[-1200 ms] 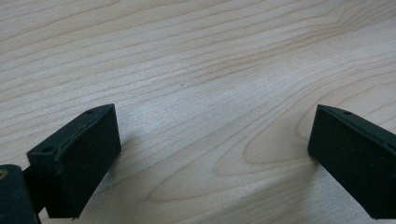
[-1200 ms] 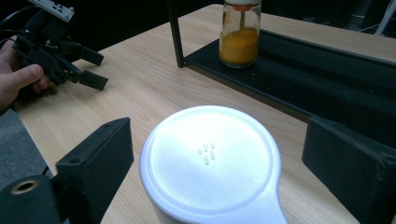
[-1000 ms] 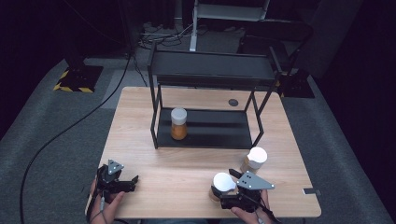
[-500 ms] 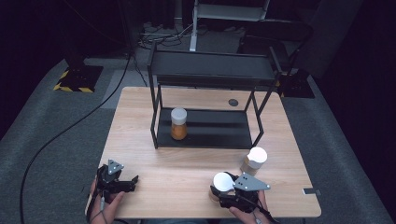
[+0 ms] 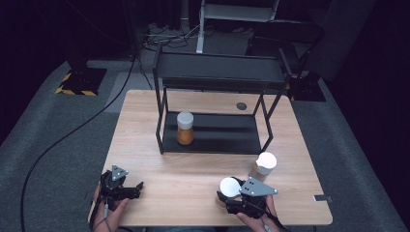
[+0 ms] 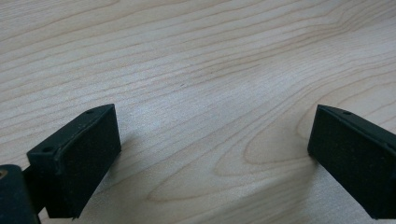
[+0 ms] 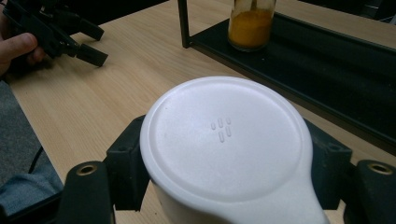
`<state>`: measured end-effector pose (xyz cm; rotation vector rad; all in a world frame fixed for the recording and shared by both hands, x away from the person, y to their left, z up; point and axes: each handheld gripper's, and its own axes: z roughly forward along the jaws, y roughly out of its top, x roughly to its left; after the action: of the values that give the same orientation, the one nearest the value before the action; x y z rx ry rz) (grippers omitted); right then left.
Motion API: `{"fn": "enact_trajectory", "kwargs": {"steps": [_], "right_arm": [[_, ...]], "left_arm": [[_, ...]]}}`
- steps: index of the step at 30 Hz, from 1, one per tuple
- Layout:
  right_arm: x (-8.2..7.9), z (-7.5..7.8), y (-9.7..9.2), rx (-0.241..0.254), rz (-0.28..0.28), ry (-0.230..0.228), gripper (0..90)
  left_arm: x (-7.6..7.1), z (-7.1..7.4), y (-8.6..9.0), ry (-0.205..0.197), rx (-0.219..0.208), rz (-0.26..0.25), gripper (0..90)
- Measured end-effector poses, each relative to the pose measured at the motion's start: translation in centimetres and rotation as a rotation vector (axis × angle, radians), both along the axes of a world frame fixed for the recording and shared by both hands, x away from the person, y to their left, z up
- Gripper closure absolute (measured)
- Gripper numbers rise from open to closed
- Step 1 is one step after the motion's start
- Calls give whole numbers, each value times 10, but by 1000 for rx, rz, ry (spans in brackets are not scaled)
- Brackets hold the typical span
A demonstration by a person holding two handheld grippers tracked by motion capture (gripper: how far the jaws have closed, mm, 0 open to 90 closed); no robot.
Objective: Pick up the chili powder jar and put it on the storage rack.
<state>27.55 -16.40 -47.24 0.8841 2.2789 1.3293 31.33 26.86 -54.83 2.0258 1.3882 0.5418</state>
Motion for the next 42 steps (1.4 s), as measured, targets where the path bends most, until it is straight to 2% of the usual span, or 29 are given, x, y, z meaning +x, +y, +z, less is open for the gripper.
{"fn": "enact_trajectory", "kwargs": {"steps": [15,34,42], "right_arm": [[16,22,5,-4,-7,-4,305],[38,49,6,23,-35,-9,305],[50,58,4,17,-49,-7,305]], "left_arm": [[0,0,0,1,0,-3,16],[1,0,0,2,-1,-2,15],[1,0,0,2,-1,-2,14]]}}
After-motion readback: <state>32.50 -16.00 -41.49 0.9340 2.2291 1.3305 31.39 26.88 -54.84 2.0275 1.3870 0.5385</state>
